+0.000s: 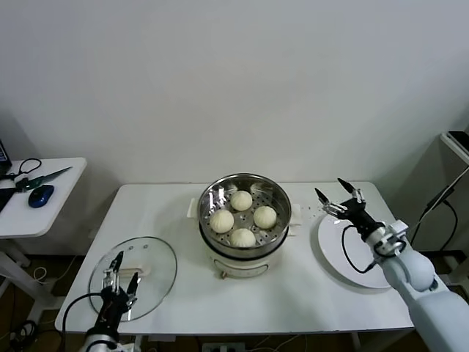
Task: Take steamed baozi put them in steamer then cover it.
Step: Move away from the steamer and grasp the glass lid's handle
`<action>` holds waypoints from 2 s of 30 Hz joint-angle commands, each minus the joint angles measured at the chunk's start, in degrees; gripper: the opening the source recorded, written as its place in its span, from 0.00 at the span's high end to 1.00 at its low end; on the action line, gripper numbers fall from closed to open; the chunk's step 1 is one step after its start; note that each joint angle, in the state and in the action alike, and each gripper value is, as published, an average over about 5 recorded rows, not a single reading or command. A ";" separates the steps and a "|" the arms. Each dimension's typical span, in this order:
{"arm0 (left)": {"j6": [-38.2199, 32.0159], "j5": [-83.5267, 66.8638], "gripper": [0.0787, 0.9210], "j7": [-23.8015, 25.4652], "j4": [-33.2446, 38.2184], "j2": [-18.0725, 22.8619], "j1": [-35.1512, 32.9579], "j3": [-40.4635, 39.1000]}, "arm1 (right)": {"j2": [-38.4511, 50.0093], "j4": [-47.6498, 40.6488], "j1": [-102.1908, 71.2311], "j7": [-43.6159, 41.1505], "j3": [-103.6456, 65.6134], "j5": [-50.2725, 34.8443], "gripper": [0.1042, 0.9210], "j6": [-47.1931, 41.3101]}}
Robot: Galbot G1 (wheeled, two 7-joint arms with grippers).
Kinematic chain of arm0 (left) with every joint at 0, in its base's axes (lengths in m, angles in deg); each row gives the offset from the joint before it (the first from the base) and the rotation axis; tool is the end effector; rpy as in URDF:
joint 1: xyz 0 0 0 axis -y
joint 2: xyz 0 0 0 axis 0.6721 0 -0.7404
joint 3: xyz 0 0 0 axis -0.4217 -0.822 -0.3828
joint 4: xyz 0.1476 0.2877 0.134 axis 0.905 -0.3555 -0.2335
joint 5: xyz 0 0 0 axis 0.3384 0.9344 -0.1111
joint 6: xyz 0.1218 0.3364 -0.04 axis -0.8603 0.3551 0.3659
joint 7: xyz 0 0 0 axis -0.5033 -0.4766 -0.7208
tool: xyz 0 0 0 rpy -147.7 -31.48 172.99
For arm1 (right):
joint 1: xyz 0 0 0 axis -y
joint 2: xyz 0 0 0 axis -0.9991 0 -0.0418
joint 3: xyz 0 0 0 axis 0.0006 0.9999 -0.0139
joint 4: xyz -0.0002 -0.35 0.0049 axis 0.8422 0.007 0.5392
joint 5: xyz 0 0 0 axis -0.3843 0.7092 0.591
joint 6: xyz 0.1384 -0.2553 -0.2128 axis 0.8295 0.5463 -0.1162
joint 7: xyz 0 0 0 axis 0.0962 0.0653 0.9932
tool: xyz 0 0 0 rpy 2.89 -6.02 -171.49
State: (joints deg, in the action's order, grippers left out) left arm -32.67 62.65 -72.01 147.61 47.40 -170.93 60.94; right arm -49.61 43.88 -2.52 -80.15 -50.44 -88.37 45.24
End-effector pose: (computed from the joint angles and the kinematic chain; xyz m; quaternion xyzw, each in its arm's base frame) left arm 0.1369 0.0773 -0.3310 -0.0329 -0.7483 -0.6559 0.0941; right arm 0.3546 -0.1892 -0.3054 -0.1896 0.9814 -0.0245 0.0151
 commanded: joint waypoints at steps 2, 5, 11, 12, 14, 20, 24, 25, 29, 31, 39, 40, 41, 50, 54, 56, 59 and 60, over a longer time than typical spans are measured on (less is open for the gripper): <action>0.66 23.30 0.12 -3.94 -9.93 -1.65 4.56 -0.04 | -6.04 1.39 -13.76 0.96 -12.47 4.34 0.12 0.84; 0.69 22.01 0.12 -5.32 -13.22 -1.43 7.56 -0.08 | -6.22 1.04 -14.50 0.77 -12.95 5.00 0.12 1.09; 0.41 21.29 0.12 -5.25 -18.39 -0.44 11.47 -0.83 | -6.43 0.02 -14.64 0.79 -13.74 5.90 0.12 1.29; 0.41 21.43 0.12 -5.04 -19.02 -0.36 11.75 -0.93 | -6.50 -0.08 -14.59 0.84 -13.76 6.06 0.12 1.32; 0.51 21.64 0.12 -4.74 -19.99 -0.24 12.29 -0.94 | -6.68 -0.17 -14.49 0.91 -13.75 6.33 0.12 1.36; 1.44 21.45 0.12 -5.42 -22.64 -0.19 15.19 -0.14 | -7.46 -0.41 -14.03 0.95 -13.32 7.18 0.12 1.30; 2.05 20.80 0.12 -5.82 -24.25 -0.43 17.10 0.19 | -7.68 -0.90 -13.80 0.74 -12.73 7.94 0.12 1.15; 2.09 20.61 0.12 -5.91 -24.66 -0.47 17.47 0.21 | -7.72 -1.09 -13.70 0.69 -12.58 8.15 0.12 1.20; 2.16 19.45 0.12 -6.95 -25.96 -0.44 18.53 0.15 | -7.89 -1.64 -13.27 0.53 -12.21 8.80 0.12 1.28; 2.24 18.50 0.12 -7.83 -26.61 -0.35 19.06 0.00 | -8.01 -1.87 -13.09 0.47 -12.00 9.13 0.12 1.33; 1.68 15.02 0.15 -9.43 -28.99 -0.23 20.45 -0.74 | -9.18 -2.85 -12.92 -0.37 -11.63 11.57 0.12 1.93; 1.57 14.87 0.18 -9.48 -29.27 -0.23 20.57 -0.72 | -9.31 -2.91 -12.94 -0.46 -11.64 11.75 0.12 2.01; 1.55 14.66 0.21 -9.59 -29.49 -0.25 20.66 -0.70 | -9.43 -2.94 -12.97 -0.55 -11.66 11.93 0.12 2.09; 1.17 12.41 0.52 -9.97 -29.94 -0.35 20.44 -0.58 | -10.50 -3.56 -13.07 -1.32 -11.89 13.60 0.12 2.74; 1.03 11.01 0.66 -10.26 -28.67 -0.50 20.09 -0.61 | -10.95 -3.86 -12.85 -1.60 -11.91 13.94 0.12 2.95; 1.12 10.21 0.73 -10.37 -27.32 -0.70 19.64 -0.66 | -11.05 -3.98 -12.79 -1.68 -11.93 14.00 0.12 3.06; 1.87 8.79 0.83 -10.43 -23.18 -1.27 18.21 -0.89 | -11.05 -4.29 -12.70 -1.80 -12.04 14.03 0.12 3.28; 2.27 8.33 0.86 -10.45 -21.47 -1.51 17.59 -0.98 | -11.05 -4.41 -12.66 -1.85 -12.10 14.03 0.12 3.35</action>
State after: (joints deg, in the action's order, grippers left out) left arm -31.34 74.31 -81.87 119.75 46.58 -151.69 60.24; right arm -60.36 39.77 -15.21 -81.80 -62.45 -74.95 48.40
